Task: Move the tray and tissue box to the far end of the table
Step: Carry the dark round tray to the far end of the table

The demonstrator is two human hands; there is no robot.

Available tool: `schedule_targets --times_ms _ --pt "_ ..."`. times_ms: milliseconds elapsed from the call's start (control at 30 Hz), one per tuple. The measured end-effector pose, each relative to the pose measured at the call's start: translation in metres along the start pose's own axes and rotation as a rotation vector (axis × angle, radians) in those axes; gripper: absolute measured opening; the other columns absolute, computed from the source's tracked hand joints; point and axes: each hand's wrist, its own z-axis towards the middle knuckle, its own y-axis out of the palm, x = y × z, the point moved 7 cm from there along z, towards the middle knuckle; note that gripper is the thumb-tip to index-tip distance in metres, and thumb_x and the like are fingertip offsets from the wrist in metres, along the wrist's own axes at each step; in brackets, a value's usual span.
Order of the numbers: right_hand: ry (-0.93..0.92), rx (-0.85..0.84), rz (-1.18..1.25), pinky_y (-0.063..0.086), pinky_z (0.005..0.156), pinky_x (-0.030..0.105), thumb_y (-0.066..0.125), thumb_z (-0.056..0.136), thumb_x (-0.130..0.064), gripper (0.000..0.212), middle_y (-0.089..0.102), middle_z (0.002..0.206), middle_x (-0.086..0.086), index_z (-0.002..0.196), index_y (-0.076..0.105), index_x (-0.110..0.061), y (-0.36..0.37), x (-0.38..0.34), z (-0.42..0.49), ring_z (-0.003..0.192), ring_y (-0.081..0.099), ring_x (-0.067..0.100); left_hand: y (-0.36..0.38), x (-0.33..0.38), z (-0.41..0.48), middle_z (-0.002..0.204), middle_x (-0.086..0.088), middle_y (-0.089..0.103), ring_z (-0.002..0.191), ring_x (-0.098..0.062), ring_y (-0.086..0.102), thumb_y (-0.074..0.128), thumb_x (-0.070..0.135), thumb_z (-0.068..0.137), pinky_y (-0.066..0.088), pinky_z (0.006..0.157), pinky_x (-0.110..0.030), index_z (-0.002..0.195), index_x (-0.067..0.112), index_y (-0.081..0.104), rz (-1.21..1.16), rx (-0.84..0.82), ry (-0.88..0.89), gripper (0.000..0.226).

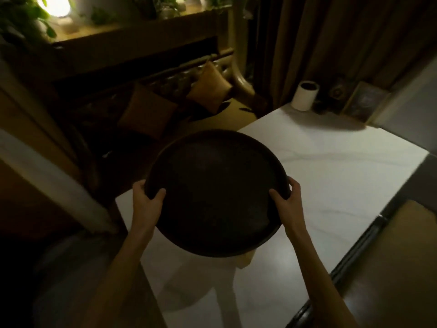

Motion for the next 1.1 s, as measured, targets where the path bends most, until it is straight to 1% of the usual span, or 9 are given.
schedule_targets --times_ms 67,200,267,433,600,700,800,900,1100 --pt "-0.022 -0.064 -0.016 0.048 0.101 0.038 0.063 0.090 -0.017 0.060 0.045 0.143 0.010 0.141 0.032 -0.017 -0.003 0.003 0.019 0.124 0.050 0.024 0.007 -0.006 -0.011 0.136 -0.011 0.048 0.123 -0.026 0.050 0.059 0.014 0.091 0.045 0.104 -0.046 0.133 0.016 0.037 0.011 0.048 -0.007 0.048" --pt "-0.032 -0.194 -0.026 0.048 0.095 0.030 0.063 0.090 -0.017 0.059 0.046 0.142 0.009 0.140 0.032 -0.016 -0.005 0.001 0.036 0.119 0.051 0.018 0.007 -0.017 -0.039 0.143 -0.011 0.043 0.128 -0.028 0.046 0.061 0.019 0.090 0.043 0.105 -0.048 0.138 0.017 0.033 -0.003 0.114 -0.056 0.056" --pt "-0.031 -0.239 -0.037 0.048 0.096 0.032 0.063 0.090 -0.018 0.058 0.046 0.141 0.010 0.140 0.033 -0.017 -0.002 -0.003 0.036 0.121 0.052 0.022 0.001 -0.020 -0.051 0.145 -0.013 0.040 0.130 -0.032 0.045 0.062 0.020 0.090 0.042 0.106 -0.052 0.140 0.019 0.031 -0.028 0.144 -0.089 0.059" --pt "-0.042 -0.323 -0.074 0.048 0.093 0.031 0.063 0.091 -0.019 0.058 0.046 0.141 0.011 0.140 0.033 -0.016 0.015 -0.014 0.027 0.114 0.051 0.016 -0.019 -0.019 -0.070 0.146 -0.014 0.039 0.131 -0.034 0.044 0.063 0.029 0.088 0.043 0.098 -0.044 0.142 0.014 0.029 -0.100 0.202 -0.111 0.065" --pt "-0.075 -0.280 -0.111 0.048 0.094 0.032 0.062 0.091 -0.019 0.059 0.045 0.141 0.012 0.141 0.030 -0.014 0.009 -0.028 0.019 0.113 0.049 0.015 -0.020 -0.016 -0.058 0.144 -0.014 0.043 0.128 -0.034 0.047 0.066 0.036 0.085 0.045 0.097 -0.044 0.141 0.015 0.032 -0.138 0.152 -0.107 0.069" --pt "-0.060 -0.236 -0.119 0.048 0.097 0.035 0.063 0.090 -0.018 0.061 0.045 0.142 0.014 0.141 0.030 -0.013 -0.006 -0.030 0.028 0.121 0.051 0.024 -0.006 -0.005 -0.049 0.141 -0.011 0.046 0.126 -0.030 0.050 0.066 0.040 0.083 0.047 0.100 -0.046 0.137 0.016 0.036 -0.104 0.059 -0.072 0.066" --pt "-0.057 -0.210 -0.151 0.047 0.096 0.034 0.062 0.091 -0.019 0.059 0.044 0.144 0.013 0.142 0.033 -0.013 -0.023 -0.028 0.048 0.127 0.049 0.030 0.013 -0.003 -0.040 0.135 -0.007 0.049 0.119 -0.024 0.053 0.067 0.044 0.081 0.050 0.095 -0.041 0.133 0.015 0.038 -0.081 0.023 -0.069 0.067" --pt "-0.038 -0.210 -0.193 0.047 0.097 0.036 0.060 0.092 -0.018 0.055 0.043 0.145 0.011 0.141 0.035 -0.013 -0.045 -0.019 0.079 0.127 0.050 0.029 0.049 -0.005 -0.029 0.125 -0.004 0.048 0.108 -0.020 0.052 0.065 0.034 0.087 0.049 0.084 -0.032 0.130 0.013 0.037 -0.034 0.005 -0.068 0.056" --pt "-0.003 -0.172 -0.218 0.050 0.092 0.034 0.058 0.093 -0.016 0.051 0.046 0.141 0.010 0.140 0.038 -0.012 -0.114 0.016 0.180 0.117 0.054 0.023 0.174 0.000 0.008 0.111 -0.001 0.049 0.101 -0.021 0.055 0.064 0.030 0.089 0.049 0.076 -0.030 0.122 0.015 0.037 0.020 -0.050 -0.087 0.046"
